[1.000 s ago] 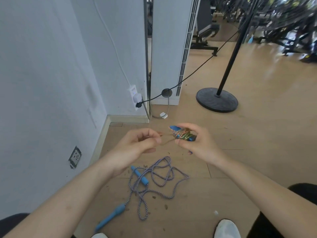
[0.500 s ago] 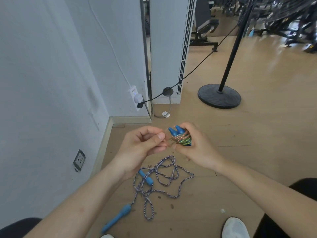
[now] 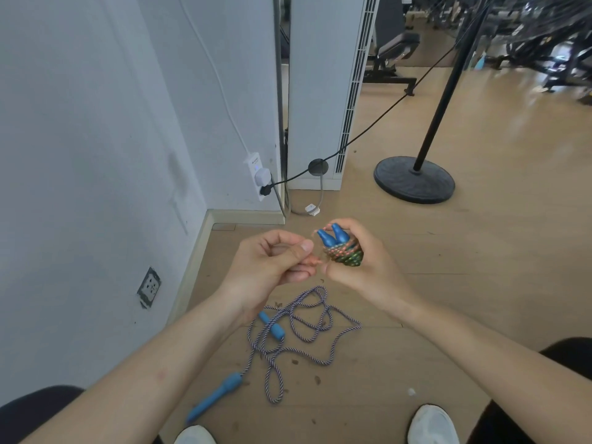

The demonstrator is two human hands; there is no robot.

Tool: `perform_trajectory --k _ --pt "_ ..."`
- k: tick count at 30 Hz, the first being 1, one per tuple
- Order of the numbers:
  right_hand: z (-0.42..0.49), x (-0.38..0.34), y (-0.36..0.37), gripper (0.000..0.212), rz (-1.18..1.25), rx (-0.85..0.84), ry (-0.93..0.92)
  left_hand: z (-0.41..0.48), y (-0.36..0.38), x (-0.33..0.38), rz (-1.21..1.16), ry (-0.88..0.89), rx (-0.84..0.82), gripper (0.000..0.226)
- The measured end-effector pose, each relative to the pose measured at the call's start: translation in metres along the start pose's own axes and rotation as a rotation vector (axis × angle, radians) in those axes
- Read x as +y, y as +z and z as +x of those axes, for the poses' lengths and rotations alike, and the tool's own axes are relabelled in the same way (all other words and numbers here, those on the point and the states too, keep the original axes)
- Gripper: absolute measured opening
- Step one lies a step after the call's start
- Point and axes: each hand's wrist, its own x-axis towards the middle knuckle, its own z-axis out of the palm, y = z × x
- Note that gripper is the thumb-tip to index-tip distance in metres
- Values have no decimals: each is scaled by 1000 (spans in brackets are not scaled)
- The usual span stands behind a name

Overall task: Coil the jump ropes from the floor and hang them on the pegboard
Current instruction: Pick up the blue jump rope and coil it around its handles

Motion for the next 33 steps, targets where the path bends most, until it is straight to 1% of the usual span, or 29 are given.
perform_trajectory --k 3,6,7,9,11,14,17,19,24,26,28,33 --pt "-3 -2 3 54 -37 -36 -51 0 1 -1 -7 13 21 22" --pt "-5 -2 6 56 -49 -47 -105 -1 1 -1 -26 9 21 43" --pt "-5 0 6 54 -36 -48 -116 -1 1 -1 -26 6 19 46" --pt "-3 3 6 47 -8 -54 -124 -1 0 0 9 -11 23 43" --pt "-2 6 6 39 16 -60 -115 -1 -2 0 34 -28 23 35" --pt "-4 3 7 29 129 -92 -61 -1 -5 0 22 -56 4 25" --pt "-3 4 8 24 215 -111 -2 -1 -6 1 4 -62 4 27" --pt "-2 4 9 26 257 -118 40 0 -7 1 -16 -57 3 29" --pt "-3 2 11 26 362 -142 114 1 -7 3 -168 -132 -81 18" --pt "-3 3 12 29 415 -145 140 1 -6 3 -194 -145 -103 15" --pt "-3 3 14 33 442 -121 177 1 -5 3 -164 -130 -98 15" --pt "-3 4 15 44 447 -91 233 1 -3 -2 1 -19 -54 17"
